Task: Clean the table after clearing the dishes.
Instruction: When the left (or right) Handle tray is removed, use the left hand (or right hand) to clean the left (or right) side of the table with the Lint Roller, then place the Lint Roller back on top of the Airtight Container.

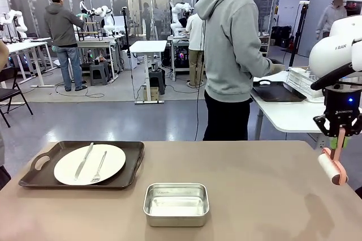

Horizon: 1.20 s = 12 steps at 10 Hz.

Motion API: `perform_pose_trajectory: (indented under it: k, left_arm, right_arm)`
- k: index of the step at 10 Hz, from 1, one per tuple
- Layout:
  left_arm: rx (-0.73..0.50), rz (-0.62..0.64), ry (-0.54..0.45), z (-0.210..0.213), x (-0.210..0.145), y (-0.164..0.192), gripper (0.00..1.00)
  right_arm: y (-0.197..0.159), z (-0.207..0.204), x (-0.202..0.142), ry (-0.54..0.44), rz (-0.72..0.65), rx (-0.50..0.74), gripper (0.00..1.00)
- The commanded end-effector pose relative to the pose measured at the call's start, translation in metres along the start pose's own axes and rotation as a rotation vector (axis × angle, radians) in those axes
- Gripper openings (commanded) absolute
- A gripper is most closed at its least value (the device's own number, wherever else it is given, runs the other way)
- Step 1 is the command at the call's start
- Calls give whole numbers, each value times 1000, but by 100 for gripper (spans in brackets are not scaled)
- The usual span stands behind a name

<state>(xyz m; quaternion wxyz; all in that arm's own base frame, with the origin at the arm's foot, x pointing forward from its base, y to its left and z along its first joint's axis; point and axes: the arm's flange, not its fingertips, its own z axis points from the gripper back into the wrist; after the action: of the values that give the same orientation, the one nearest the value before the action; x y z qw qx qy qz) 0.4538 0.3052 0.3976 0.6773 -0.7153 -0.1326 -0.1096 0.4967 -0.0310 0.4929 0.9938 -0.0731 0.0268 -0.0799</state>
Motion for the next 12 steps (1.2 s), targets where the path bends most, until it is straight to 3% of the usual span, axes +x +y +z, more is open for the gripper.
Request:
perform_pose_trajectory:
  k: [1, 11, 12]
  left_arm:
    - [13, -14, -4, -2, -5, -4, 100]
    - [13, -14, -4, -2, -5, -4, 100]
    - [13, -14, -4, -2, -5, -4, 100]
  right_arm:
    - [-1, 2, -1, -5, -2, 0, 21]
    - [0, 0, 0, 0, 0, 0, 21]
    - [14, 16, -5, -106, 86, -73, 21]
